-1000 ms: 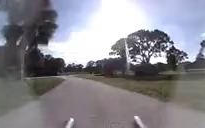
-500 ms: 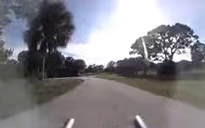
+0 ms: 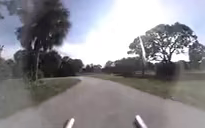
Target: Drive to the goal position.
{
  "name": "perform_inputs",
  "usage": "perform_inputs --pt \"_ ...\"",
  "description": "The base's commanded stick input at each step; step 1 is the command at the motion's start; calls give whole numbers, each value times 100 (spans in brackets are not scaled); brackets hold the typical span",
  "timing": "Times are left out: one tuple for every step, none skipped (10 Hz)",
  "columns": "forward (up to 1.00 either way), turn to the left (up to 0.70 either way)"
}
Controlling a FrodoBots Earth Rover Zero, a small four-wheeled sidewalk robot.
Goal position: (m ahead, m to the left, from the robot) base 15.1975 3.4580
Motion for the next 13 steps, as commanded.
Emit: perform_inputs --pt "70 12" --pt "70 35" --pt "70 35" --pt "70 35" --pt "70 35" --pt "70 35" --pt "70 17" --pt "70 0" --pt "70 0" --pt "70 0" --pt "70 0" --pt "70 0" --pt "70 0"
